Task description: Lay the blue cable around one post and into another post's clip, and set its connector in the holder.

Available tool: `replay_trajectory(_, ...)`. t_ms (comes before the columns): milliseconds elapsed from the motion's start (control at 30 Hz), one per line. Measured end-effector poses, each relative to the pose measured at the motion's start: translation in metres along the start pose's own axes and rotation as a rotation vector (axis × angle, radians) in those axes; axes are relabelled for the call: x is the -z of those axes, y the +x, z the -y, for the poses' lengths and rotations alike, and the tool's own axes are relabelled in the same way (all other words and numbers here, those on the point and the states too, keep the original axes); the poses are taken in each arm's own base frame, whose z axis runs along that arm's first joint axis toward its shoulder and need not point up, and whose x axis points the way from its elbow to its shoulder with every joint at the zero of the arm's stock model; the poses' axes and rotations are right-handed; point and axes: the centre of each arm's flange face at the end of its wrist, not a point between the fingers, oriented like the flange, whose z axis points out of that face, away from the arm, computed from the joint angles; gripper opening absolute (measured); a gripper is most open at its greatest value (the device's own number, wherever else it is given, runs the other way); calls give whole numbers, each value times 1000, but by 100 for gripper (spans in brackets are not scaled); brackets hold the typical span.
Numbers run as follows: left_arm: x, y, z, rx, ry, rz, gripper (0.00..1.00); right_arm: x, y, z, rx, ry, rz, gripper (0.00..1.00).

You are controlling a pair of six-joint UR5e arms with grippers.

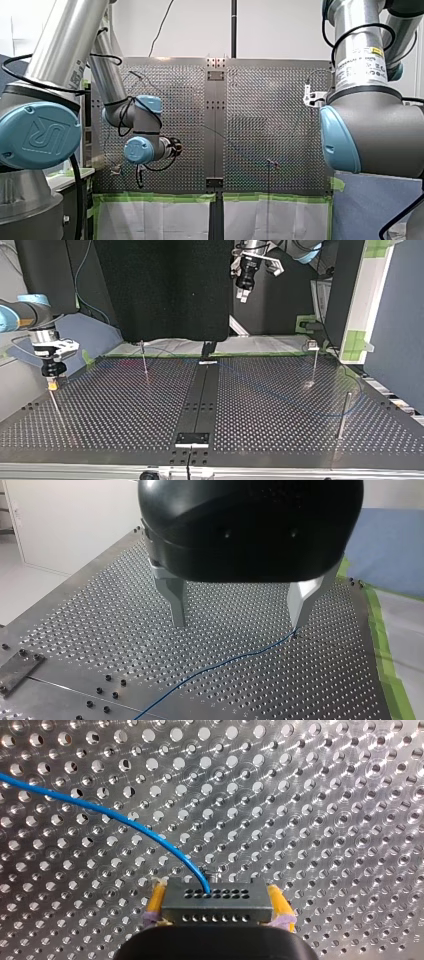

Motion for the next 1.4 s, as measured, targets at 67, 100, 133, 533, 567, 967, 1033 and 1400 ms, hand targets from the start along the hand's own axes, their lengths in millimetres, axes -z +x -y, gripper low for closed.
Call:
replay_trajectory(67, 0, 0, 0, 0, 0, 0, 100, 0, 0, 0, -2, 0, 0, 67)
replay_trajectory(100, 0, 0, 0, 0, 0, 0, 100, 0, 0, 0, -2, 0, 0, 67)
replay_trajectory(133, 0, 0, 0, 0, 0, 0, 100, 0, 0, 0, -3, 0, 0, 70)
replay_trajectory(533, 0, 0, 0, 0, 0, -1, 100, 0, 0, -1, -12, -12, -3, 85)
replay_trajectory(567, 0, 0, 0, -1, 0, -2, 100, -1, 0, -2, -14, -16, -3, 89)
replay_trajectory(967, 1, 1, -1, -4, -3, -6, 100, 0, -2, -4, -25, -44, -1, 99)
replay_trajectory(1033, 1, 1, -1, -4, -2, -6, 100, 0, -2, -4, -26, -46, 0, 99)
replay_trajectory(1400, 1, 1, 0, -4, -2, -6, 100, -1, -2, -5, -24, -53, -4, 99)
